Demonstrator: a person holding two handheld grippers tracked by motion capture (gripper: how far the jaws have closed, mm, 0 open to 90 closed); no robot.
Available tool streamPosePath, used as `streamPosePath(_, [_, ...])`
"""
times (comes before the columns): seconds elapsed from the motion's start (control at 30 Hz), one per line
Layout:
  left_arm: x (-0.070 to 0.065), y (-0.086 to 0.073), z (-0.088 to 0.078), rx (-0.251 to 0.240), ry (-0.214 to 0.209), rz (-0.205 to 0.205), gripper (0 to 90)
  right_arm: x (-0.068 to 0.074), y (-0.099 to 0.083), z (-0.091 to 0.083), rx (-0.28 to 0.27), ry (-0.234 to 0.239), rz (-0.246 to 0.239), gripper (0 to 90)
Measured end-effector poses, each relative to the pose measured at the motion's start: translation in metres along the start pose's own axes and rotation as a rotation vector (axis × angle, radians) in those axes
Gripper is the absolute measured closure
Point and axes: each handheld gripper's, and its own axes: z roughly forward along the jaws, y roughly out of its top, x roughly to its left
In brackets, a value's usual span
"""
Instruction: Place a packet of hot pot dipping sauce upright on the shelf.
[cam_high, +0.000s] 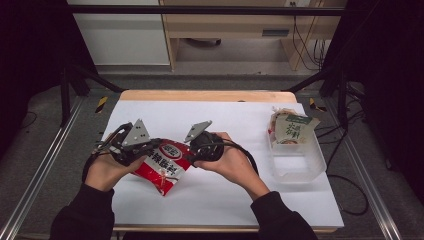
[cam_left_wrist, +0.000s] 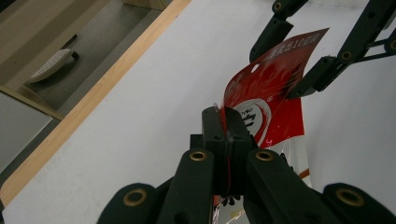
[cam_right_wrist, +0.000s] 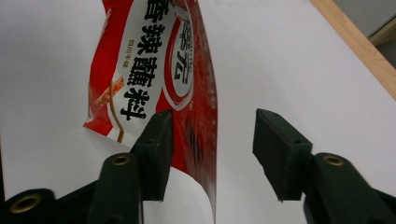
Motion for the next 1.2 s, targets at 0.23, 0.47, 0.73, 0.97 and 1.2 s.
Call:
streamPosePath(0.23, [0.0,0.001,-0.001,0.0,0.001,0.001,90.0,0.0,0.003,0.006,0.015,0.029,-0.008,65.7])
streamPosePath(0.47, [0.001,0.001,-0.002,0.002,0.005,0.002,90.0,0.0,0.006,0.009,0.012,0.044,-0.013,78.4])
streamPosePath(0.73, [0.001,0.001,-0.001,-0.001,0.001,-0.003,90.0,-0.002,0.006,0.01,0.011,0.059,-0.023,87.1])
streamPosePath(0.97, [0.002,0.002,-0.004,-0.021,-0.004,-0.02,90.0,-0.004,0.008,0.004,0.012,0.057,-0.022,89.6])
streamPosePath(1.2, [0.006,0.003,-0.01,-0.046,-0.009,-0.041,90.0,-0.005,0.016,-0.007,0.021,0.065,-0.038,90.0])
